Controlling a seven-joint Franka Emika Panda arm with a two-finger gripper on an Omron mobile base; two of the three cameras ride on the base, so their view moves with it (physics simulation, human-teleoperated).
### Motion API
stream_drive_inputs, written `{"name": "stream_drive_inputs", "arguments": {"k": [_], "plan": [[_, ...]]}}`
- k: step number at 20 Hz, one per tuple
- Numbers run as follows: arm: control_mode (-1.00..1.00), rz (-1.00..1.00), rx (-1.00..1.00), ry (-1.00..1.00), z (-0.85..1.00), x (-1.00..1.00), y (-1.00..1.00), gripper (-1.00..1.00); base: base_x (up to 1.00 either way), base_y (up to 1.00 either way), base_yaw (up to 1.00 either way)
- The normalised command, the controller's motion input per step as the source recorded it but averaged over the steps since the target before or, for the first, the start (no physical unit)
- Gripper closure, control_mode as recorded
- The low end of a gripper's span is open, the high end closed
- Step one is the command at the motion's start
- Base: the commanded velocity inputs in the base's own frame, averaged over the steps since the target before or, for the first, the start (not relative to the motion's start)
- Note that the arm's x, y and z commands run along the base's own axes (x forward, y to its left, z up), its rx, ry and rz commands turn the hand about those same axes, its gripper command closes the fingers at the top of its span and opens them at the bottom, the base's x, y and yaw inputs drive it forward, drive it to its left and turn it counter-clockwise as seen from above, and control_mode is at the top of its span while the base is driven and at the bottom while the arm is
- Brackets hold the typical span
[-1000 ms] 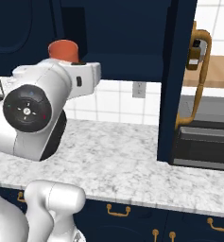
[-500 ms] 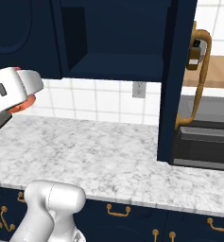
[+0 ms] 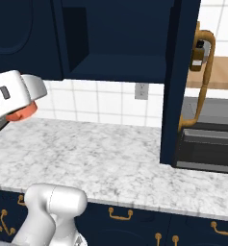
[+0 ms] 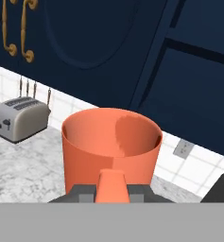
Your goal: Gather all objects into one cabinet and sort the glasses and bowls to opposite sides.
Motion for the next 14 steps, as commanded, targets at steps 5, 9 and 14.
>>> {"name": "stream_drive_inputs", "arguments": {"k": [5,9,14], "plan": [[-1.00,0.00,0.00,0.00,-0.01,-0.04,-0.03,1.00,0.00,0.00,0.00],[-1.00,0.00,0.00,0.00,0.00,0.00,0.00,1.00,0.00,0.00,0.00],[-1.00,0.00,0.00,0.00,-0.01,0.00,0.00,1.00,0.00,0.00,0.00]]}}
